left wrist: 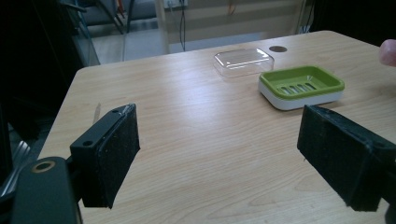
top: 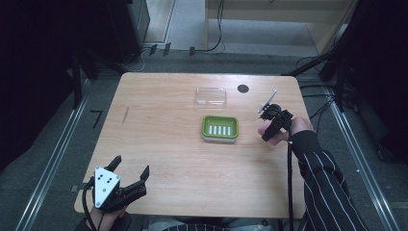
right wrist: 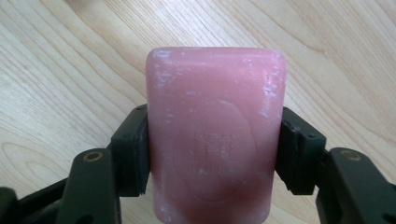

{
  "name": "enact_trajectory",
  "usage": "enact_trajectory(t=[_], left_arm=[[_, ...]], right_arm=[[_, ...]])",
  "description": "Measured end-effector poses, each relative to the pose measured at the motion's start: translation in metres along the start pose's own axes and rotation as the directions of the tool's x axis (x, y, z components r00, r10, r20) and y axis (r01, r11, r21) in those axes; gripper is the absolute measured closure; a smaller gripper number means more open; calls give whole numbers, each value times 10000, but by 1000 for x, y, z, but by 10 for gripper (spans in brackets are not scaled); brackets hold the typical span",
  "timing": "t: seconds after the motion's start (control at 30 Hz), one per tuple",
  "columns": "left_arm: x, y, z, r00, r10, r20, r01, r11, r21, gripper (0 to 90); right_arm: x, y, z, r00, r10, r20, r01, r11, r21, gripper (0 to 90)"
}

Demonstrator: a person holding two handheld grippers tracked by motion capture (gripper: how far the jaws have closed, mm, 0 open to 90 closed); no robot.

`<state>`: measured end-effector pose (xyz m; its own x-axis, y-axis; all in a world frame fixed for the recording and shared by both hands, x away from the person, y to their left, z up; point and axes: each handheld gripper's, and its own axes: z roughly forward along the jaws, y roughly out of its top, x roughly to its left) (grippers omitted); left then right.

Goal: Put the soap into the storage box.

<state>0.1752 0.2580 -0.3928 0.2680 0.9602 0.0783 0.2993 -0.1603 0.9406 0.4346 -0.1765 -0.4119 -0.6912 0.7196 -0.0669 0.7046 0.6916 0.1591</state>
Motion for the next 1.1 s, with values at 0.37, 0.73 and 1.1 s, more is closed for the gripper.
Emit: enact_trajectory(t=[0.37, 0.73, 1.1], left_arm=[[1, -1, -1, 10000, -29, -76, 29, 10000, 5, 134], [1, -1, -2, 9999, -38, -132, 38, 10000, 41, 133], [2, -2, -3, 9998, -76, -184, 77, 9999, 82, 133]], right_arm=[[9, 12, -1, 9991, -413, -16, 413, 9991, -8, 390], [16, 25, -4, 9958, -917, -19, 917, 9958, -73, 390], [21, 34, -8, 9925, -1223, -9, 1223, 9923, -175, 390]])
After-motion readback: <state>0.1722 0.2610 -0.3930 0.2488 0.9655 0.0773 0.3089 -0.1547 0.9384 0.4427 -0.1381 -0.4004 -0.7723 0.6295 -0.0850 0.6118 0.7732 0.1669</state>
